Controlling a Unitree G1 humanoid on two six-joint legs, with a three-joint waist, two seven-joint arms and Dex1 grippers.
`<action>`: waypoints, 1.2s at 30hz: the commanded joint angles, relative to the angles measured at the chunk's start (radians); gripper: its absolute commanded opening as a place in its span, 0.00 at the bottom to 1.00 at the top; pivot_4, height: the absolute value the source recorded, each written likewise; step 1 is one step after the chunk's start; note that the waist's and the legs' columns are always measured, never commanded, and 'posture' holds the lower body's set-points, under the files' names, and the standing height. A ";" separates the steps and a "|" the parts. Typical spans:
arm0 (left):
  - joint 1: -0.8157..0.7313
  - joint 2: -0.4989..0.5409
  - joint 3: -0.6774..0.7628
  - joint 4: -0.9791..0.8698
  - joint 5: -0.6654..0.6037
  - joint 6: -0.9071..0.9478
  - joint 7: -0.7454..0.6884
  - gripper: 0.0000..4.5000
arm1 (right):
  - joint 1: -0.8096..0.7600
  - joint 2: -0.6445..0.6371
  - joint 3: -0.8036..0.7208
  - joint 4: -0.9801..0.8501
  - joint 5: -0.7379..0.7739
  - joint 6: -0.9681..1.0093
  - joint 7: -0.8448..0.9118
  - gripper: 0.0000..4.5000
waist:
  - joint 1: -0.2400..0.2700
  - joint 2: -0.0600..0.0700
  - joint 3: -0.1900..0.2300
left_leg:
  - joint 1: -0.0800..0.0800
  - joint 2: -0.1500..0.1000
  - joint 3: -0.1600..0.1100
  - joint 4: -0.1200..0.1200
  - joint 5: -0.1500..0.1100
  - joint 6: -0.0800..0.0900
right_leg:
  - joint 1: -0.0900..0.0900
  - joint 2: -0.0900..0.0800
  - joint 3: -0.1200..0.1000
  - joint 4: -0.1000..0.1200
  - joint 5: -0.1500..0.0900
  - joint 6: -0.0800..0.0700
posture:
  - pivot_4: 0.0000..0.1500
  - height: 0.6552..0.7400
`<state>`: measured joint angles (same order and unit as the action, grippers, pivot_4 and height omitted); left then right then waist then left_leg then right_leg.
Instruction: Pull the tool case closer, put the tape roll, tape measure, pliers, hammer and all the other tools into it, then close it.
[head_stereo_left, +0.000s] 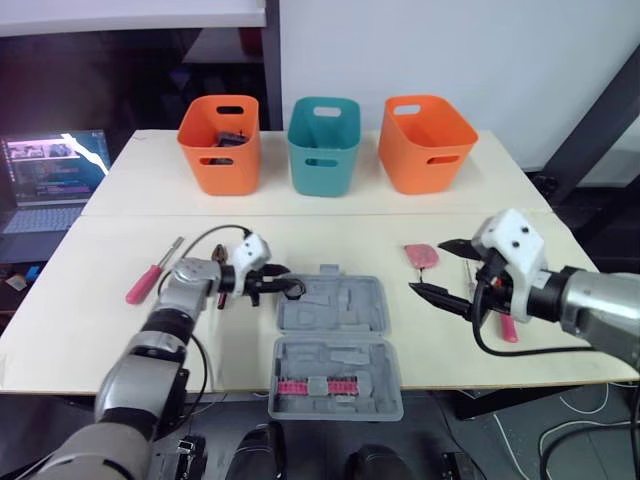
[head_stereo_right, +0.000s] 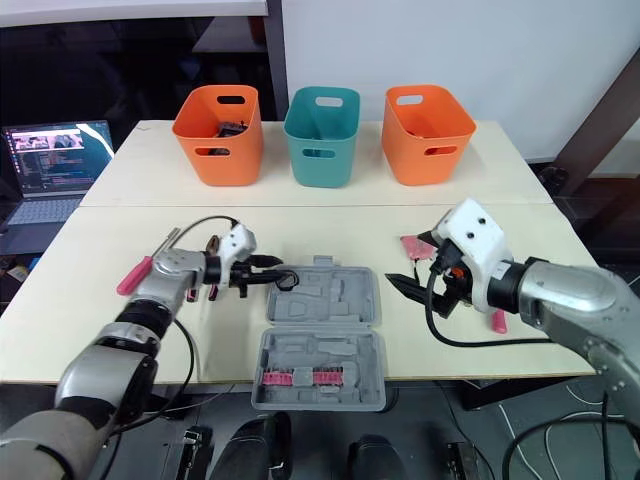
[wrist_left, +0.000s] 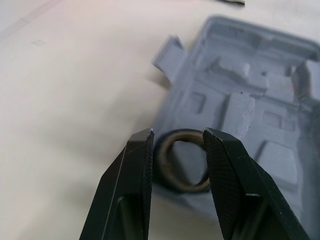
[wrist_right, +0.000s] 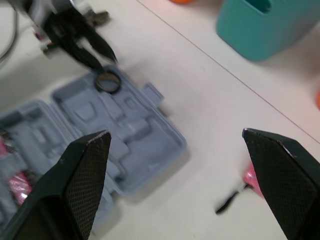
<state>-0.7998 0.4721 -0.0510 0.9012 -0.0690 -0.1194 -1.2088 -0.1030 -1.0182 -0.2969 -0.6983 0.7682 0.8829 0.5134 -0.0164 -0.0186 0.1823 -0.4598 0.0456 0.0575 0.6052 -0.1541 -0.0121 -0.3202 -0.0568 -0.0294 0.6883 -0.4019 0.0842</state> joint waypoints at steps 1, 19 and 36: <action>0.073 0.087 0.060 -0.192 -0.059 0.100 -0.003 0.36 | 0.071 0.021 -0.094 0.006 -0.047 -0.058 0.033 1.00 | -0.001 0.000 0.000 | 0.000 0.000 0.000 0.000 0.000 0.000 | 0.000 0.000 0.000 0.000 0.000 0.000 | 1.00 1.00; 0.584 0.404 0.493 -0.359 -0.208 0.154 0.224 0.99 | 0.502 0.197 -0.320 0.126 -0.123 -0.118 0.142 1.00 | 0.005 -0.001 -0.001 | 0.005 0.001 -0.001 0.000 -0.001 0.000 | 0.002 -0.004 0.000 -0.001 0.000 -0.001 | 1.00 1.00; 0.340 0.441 0.219 -0.636 -0.297 0.440 -0.042 0.99 | 0.348 0.202 -0.264 0.013 -0.111 -0.027 0.040 1.00 | 0.002 -0.002 -0.003 | 0.006 0.001 0.000 -0.002 -0.001 0.001 | 0.006 -0.005 0.000 -0.003 0.001 -0.001 | 1.00 1.00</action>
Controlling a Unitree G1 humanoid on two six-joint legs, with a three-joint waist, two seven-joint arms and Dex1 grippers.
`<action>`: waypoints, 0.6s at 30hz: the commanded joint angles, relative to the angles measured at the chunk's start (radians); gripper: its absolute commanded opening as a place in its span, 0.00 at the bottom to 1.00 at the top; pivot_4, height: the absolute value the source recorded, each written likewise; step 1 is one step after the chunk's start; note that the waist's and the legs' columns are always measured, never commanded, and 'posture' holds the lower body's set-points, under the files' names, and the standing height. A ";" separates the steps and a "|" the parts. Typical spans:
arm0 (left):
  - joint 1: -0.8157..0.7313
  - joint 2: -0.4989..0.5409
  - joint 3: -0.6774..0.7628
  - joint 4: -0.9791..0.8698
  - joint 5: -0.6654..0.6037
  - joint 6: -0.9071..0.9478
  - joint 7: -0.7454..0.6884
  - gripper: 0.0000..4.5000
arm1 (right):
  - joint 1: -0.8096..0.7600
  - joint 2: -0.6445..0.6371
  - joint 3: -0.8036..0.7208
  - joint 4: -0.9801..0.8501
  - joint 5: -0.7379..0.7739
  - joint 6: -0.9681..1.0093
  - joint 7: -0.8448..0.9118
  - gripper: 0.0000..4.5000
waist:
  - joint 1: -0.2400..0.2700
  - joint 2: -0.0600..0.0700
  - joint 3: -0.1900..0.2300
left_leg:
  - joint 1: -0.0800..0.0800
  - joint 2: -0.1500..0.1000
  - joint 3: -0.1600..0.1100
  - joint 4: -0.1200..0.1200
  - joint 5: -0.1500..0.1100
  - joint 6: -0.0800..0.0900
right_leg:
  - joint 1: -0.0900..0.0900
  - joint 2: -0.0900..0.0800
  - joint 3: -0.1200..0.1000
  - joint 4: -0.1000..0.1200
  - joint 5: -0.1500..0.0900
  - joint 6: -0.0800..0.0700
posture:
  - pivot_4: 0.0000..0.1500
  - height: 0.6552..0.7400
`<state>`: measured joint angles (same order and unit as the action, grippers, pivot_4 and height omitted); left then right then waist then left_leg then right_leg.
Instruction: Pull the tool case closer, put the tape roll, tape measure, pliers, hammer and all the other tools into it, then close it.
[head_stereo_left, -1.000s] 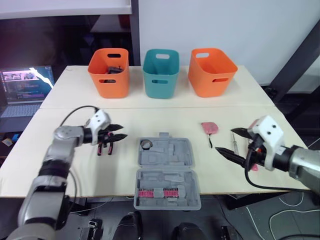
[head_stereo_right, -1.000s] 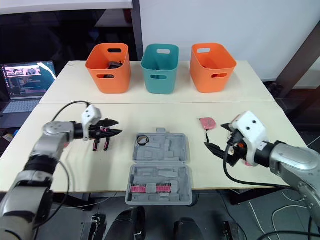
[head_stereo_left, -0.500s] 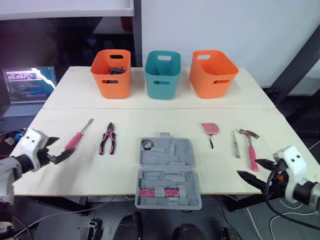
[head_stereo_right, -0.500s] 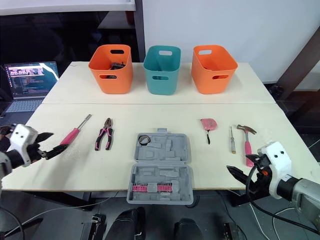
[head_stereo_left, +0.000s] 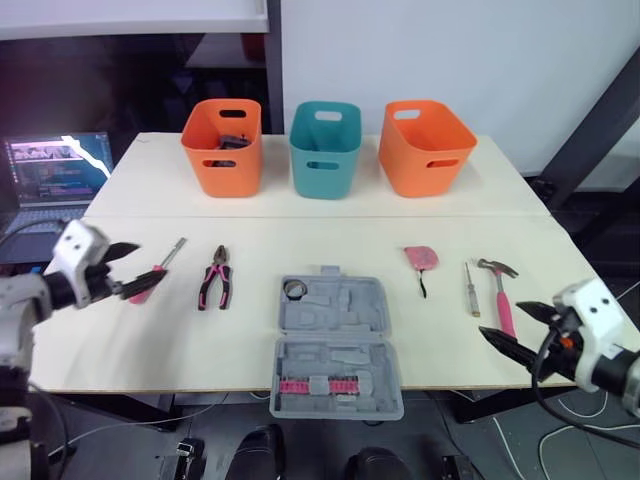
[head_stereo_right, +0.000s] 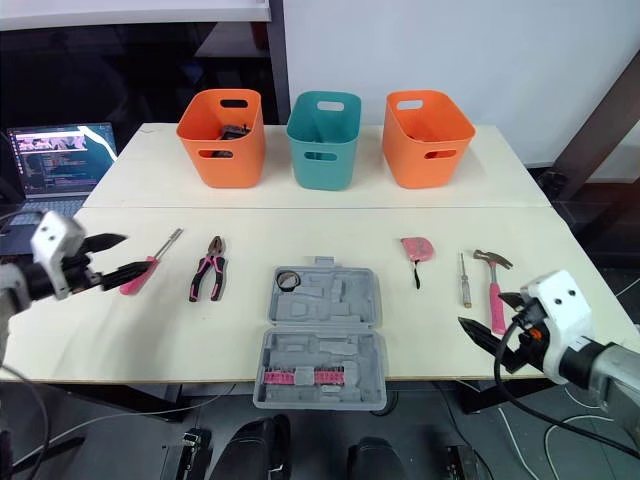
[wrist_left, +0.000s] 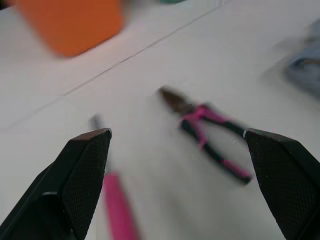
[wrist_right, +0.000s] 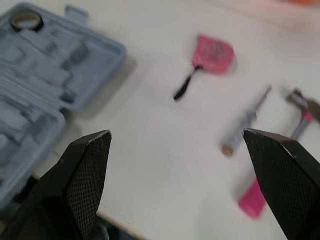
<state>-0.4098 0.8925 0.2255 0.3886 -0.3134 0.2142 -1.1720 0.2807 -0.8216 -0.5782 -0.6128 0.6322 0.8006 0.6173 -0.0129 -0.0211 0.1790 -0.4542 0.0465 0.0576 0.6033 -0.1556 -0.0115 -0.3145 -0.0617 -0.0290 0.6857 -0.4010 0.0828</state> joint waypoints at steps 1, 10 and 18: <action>-0.088 0.017 -0.082 -0.162 -0.070 0.145 -0.098 0.99 | -0.051 0.007 0.036 -0.103 0.027 0.081 -0.091 1.00 | -0.001 0.000 0.000 | 0.000 0.000 0.000 0.000 0.000 0.000 | 0.000 0.000 0.000 0.000 0.000 0.000 | 1.00 1.00; -0.185 -0.039 -0.224 -0.376 -0.088 0.212 -0.150 0.99 | -0.238 0.036 0.246 -0.162 -0.074 0.228 -0.321 1.00 | -0.005 0.001 0.000 | 0.000 0.000 0.002 -0.003 0.002 -0.002 | -0.004 0.003 0.004 0.001 0.000 0.000 | 1.00 1.00; -0.109 -0.060 -0.210 -0.474 -0.081 0.222 -0.066 0.99 | -0.441 0.153 0.298 0.130 -0.089 0.311 -0.376 1.00 | 0.000 0.001 0.000 | 0.000 0.001 0.002 -0.005 0.002 -0.003 | -0.004 0.004 0.005 0.001 0.000 0.000 | 1.00 1.00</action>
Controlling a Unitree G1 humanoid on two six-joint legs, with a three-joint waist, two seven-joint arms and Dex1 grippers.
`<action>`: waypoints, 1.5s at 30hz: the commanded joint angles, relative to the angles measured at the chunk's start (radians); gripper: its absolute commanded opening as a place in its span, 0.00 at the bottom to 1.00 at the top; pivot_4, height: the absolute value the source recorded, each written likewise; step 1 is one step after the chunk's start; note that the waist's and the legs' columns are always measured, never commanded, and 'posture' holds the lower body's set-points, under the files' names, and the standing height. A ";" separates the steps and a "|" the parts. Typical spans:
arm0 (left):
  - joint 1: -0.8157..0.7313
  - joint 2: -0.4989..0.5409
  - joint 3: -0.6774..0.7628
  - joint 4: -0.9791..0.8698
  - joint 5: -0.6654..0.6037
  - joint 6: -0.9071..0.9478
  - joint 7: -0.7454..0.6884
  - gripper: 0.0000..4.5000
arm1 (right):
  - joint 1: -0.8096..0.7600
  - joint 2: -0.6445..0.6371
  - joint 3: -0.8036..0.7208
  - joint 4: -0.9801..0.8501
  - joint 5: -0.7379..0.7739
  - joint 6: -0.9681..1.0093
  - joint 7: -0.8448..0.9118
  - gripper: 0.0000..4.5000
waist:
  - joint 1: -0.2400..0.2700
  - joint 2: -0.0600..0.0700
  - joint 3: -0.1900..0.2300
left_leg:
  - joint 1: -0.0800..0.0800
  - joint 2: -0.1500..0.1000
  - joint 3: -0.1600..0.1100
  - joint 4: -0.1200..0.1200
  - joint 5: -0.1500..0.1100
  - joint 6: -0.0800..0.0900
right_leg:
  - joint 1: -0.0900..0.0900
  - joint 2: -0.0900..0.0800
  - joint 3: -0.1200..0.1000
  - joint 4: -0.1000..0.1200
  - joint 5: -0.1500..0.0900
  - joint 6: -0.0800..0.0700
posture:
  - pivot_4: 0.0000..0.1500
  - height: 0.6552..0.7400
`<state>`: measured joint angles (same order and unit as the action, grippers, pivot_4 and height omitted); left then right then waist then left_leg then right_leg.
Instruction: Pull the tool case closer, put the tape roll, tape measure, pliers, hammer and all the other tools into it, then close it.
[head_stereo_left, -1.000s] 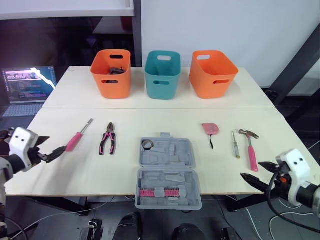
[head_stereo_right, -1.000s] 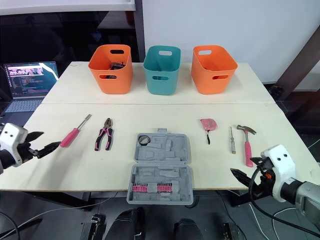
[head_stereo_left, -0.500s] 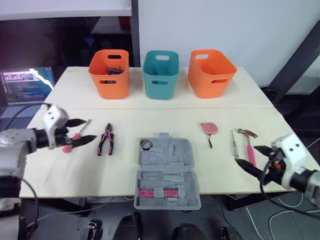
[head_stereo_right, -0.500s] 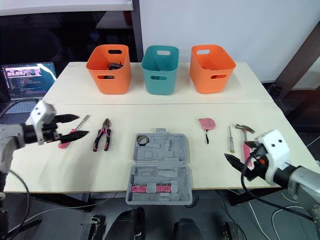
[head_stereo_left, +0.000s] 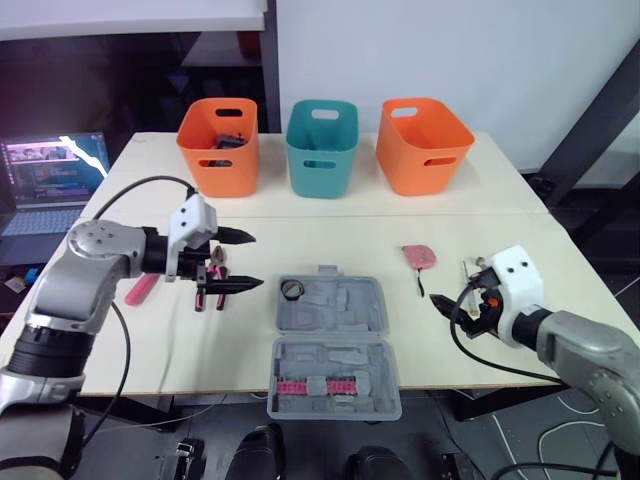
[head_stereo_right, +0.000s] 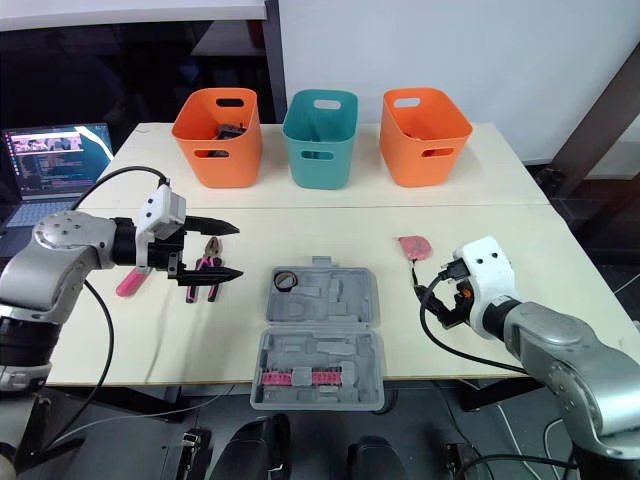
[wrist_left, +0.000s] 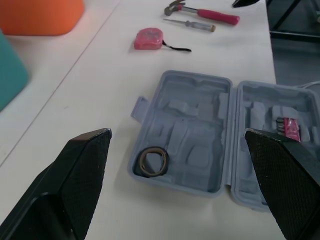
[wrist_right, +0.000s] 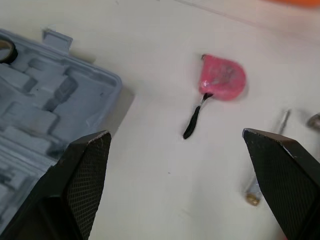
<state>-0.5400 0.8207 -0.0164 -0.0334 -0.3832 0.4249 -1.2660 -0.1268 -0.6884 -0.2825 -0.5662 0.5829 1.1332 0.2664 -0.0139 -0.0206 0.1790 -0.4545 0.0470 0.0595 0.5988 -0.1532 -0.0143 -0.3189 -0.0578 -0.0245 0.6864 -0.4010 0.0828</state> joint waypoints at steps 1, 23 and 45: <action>0.039 0.016 0.047 -0.059 -0.020 0.026 0.040 0.99 | -0.059 0.036 0.013 0.130 -0.055 -0.036 -0.031 1.00 | 0.001 0.000 0.000 | 0.000 0.000 0.000 0.000 0.000 0.000 | 0.000 0.000 0.000 0.000 0.000 0.000 | 1.00 1.00; 0.228 0.025 0.133 -0.190 -0.029 0.054 0.223 1.00 | -0.410 0.229 0.227 0.877 -0.339 -0.435 0.021 0.72 | -0.002 0.000 0.000 | 0.000 0.000 0.002 -0.001 0.001 -0.001 | -0.002 0.000 0.002 0.002 0.000 0.000 | 1.00 1.00; 0.172 0.000 0.077 -0.147 -0.005 0.018 0.232 1.00 | -0.405 0.283 0.175 1.007 -0.377 -0.497 0.048 0.01 | -0.001 0.001 0.000 | 0.004 0.001 0.003 -0.002 0.001 -0.001 | 0.000 0.000 0.003 0.002 0.000 0.000 | 1.00 1.00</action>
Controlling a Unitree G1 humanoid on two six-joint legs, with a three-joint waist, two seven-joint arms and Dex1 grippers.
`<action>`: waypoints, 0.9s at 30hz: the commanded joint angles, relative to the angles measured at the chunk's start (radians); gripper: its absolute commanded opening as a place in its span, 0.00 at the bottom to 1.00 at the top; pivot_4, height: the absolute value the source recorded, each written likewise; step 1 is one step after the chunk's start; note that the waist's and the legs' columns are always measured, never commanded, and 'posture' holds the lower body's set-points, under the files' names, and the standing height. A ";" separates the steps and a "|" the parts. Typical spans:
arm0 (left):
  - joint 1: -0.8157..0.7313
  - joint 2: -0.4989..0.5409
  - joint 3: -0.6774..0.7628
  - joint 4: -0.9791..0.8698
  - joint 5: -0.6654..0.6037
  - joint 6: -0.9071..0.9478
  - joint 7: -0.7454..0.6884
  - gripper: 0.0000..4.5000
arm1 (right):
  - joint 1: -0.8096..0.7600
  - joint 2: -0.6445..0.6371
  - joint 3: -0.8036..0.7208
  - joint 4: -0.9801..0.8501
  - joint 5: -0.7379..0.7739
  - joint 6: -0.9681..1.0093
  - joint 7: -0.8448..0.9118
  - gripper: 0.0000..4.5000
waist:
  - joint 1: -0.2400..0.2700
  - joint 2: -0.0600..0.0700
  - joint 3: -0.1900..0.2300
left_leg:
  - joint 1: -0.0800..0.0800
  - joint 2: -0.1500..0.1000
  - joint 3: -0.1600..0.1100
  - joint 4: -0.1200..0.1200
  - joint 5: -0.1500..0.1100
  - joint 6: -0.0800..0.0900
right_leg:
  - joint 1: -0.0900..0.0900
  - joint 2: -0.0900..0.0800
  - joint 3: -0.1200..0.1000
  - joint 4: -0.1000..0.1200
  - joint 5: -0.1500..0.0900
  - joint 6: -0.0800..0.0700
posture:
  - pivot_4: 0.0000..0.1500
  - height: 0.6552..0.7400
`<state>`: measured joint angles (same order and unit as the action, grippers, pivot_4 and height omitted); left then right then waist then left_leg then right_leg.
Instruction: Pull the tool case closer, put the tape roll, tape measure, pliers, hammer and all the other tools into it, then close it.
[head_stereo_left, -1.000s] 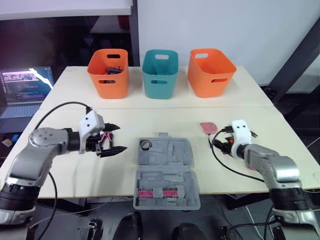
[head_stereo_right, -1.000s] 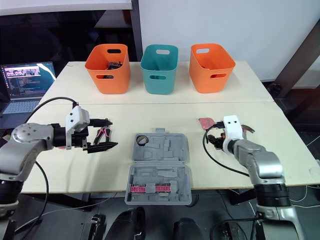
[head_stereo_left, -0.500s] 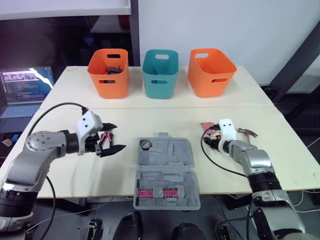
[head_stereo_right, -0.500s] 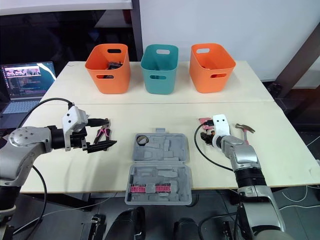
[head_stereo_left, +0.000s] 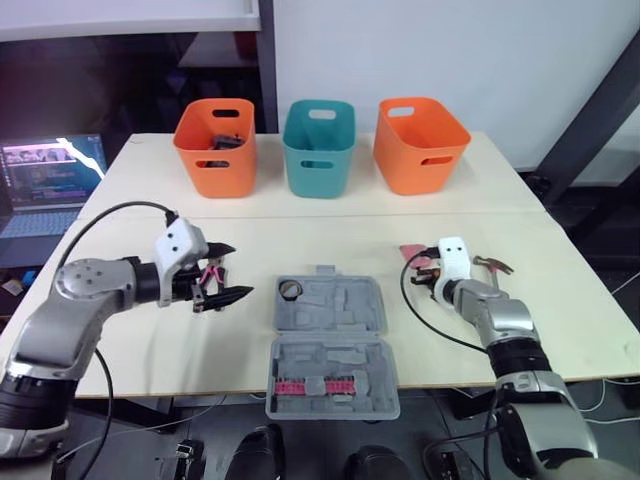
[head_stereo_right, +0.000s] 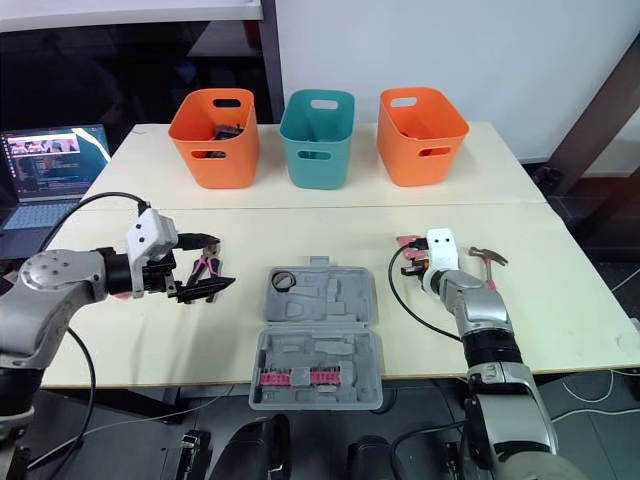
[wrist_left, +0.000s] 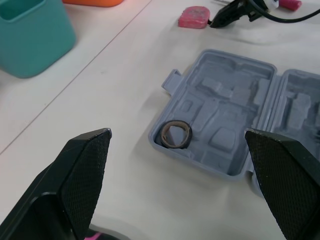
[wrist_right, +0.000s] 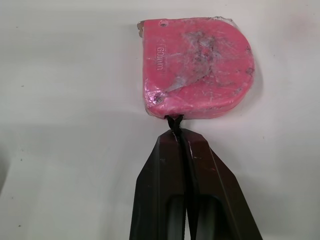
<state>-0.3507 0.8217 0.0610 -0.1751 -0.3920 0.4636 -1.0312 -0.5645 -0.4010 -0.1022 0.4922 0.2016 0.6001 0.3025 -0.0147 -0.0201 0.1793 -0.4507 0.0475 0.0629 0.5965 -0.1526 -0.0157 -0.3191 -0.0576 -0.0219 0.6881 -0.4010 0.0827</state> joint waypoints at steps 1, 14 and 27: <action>-0.022 -0.005 -0.008 -0.003 0.001 -0.021 -0.007 1.00 | 0.055 -0.009 -0.008 -0.093 0.008 0.058 0.014 0.01 | 0.000 0.000 0.000 | 0.000 0.000 0.000 0.000 0.000 0.000 | 0.000 0.000 0.000 0.000 0.000 0.000 | 1.00 1.00; -0.077 -0.079 -0.097 0.024 -0.002 -0.001 -0.038 1.00 | 0.458 -0.007 -0.062 -0.758 0.174 0.464 0.044 0.01 | 0.000 -0.001 0.000 | 0.001 0.000 0.001 -0.001 0.000 0.000 | 0.001 0.000 0.001 0.000 0.000 0.000 | 1.00 1.00; -0.122 -0.106 -0.160 0.097 0.020 -0.049 -0.108 1.00 | 0.634 0.070 -0.105 -1.011 0.242 0.636 -0.021 0.01 | 0.001 -0.001 0.000 | 0.003 0.001 0.004 -0.004 0.000 0.000 | 0.000 0.000 0.005 -0.001 0.000 0.000 | 1.00 1.00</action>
<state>-0.4488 0.7140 -0.1051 -0.0720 -0.3776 0.4399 -1.1303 0.0502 -0.3381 -0.1991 -0.4921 0.4270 1.2080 0.2888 -0.0136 -0.0206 0.1789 -0.4474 0.0481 0.0671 0.5928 -0.1530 -0.0159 -0.3191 -0.0578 -0.0163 0.6870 -0.4010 0.0827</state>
